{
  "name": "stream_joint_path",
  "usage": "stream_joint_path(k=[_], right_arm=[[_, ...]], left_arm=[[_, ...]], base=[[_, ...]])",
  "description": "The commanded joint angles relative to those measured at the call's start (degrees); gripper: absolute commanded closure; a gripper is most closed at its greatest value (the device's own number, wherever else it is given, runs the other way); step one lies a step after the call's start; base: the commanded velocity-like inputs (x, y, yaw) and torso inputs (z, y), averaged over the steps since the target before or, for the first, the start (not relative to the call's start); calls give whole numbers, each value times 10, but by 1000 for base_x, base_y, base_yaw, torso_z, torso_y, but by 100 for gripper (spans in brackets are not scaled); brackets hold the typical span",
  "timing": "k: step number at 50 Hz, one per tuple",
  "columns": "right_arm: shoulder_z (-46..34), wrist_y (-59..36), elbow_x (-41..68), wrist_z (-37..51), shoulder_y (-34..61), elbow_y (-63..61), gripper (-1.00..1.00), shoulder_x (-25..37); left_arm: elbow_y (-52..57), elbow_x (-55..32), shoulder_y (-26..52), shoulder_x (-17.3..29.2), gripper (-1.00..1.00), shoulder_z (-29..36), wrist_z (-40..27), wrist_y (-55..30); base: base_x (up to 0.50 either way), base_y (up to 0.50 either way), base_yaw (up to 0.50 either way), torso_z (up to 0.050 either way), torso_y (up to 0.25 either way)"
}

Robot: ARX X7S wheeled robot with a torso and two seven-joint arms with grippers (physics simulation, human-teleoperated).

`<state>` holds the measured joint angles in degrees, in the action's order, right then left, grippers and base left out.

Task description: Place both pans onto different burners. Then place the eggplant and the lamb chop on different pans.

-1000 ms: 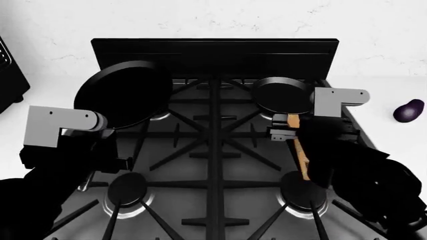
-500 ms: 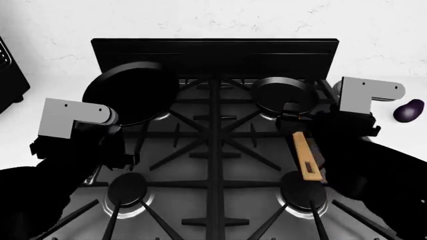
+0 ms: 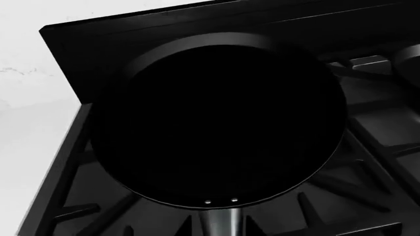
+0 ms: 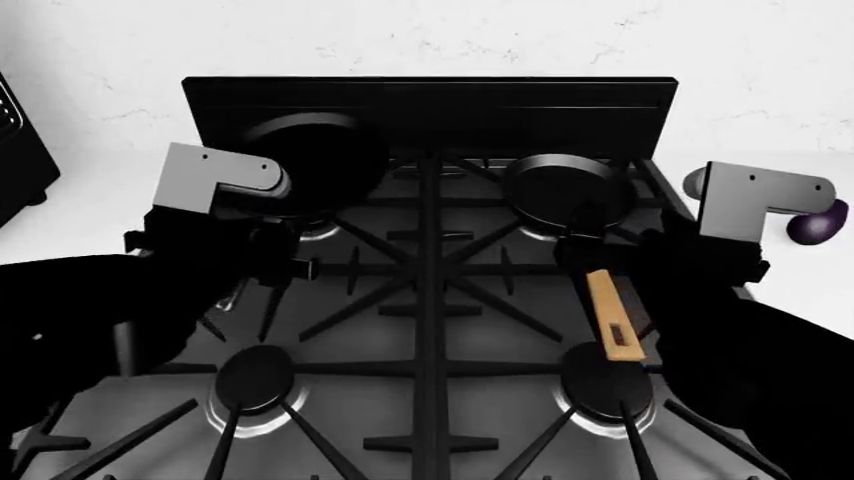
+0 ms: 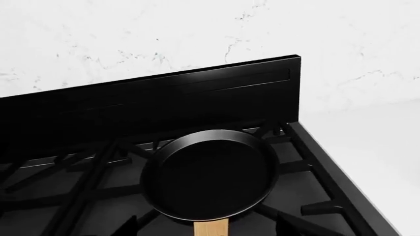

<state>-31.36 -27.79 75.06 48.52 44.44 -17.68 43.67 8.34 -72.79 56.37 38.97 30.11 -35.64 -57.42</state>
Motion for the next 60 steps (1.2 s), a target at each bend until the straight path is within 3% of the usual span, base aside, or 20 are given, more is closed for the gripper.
stream_joint_path(k=[1,26,60], right_arm=[[2,2,2,0,-3,-3,-100,1],[-2,9,-9,-6,-8,15,-100,-8],[-3,22,-20,-15,-26,27,-100,-10]], left_arm=[[-87,86,65,-40,100,15,31,14],[-232,172,100,-84,100,78,110,57],[-319,205,85,-114,100,93,147,115]], base=[[0,0,0,0,0],[0,0,0,1,3],[0,0,0,1,3]])
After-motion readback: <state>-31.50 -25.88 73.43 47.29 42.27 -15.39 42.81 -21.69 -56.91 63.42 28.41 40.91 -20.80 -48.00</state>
